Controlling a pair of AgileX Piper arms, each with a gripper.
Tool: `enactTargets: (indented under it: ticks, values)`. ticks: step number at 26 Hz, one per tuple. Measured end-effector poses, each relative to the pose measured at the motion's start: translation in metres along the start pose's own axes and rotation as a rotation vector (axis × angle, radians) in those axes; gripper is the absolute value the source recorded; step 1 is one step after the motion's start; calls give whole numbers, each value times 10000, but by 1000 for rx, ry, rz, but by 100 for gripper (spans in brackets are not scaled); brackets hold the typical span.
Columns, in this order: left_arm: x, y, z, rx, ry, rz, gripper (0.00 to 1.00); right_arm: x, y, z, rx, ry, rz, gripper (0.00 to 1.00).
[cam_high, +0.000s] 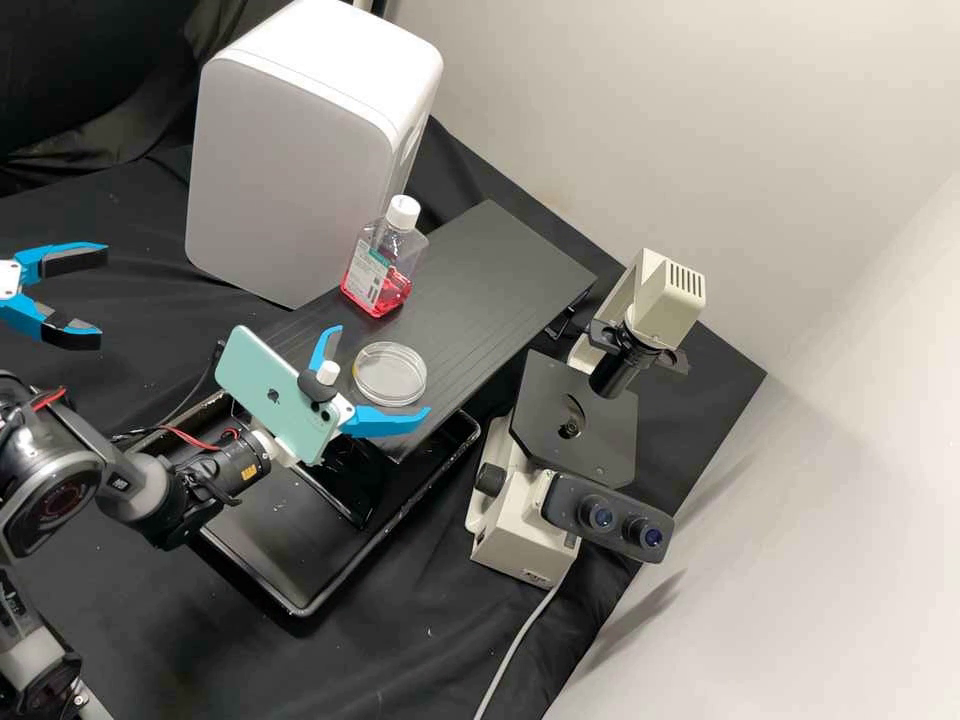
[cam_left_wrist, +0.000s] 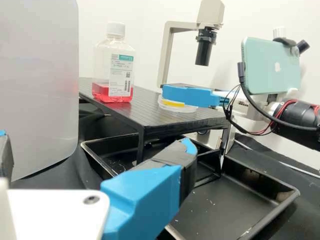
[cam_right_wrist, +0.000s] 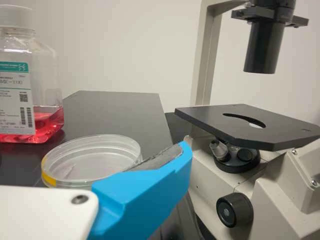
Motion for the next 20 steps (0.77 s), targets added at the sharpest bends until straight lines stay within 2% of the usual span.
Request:
enactTargets:
  ticks: [4,7,14,15,18,20]
  values:
    - [-5,16,4,-5,-4,9,100,-45,37,-28,3,9,14,100]
    - [-8,25,7,-7,-5,14,100,-124,96,-79,4,30,36,100]
    - [-14,45,12,-10,-10,28,100,-226,188,-81,5,33,72,100]
    - [-14,45,12,-10,-10,28,100,-241,195,-77,12,36,70,100]
    - [-14,45,12,-10,-10,28,100,-279,238,-59,75,48,71,100]
    - [-14,45,12,-10,-10,28,100,-288,268,-51,103,49,82,100]
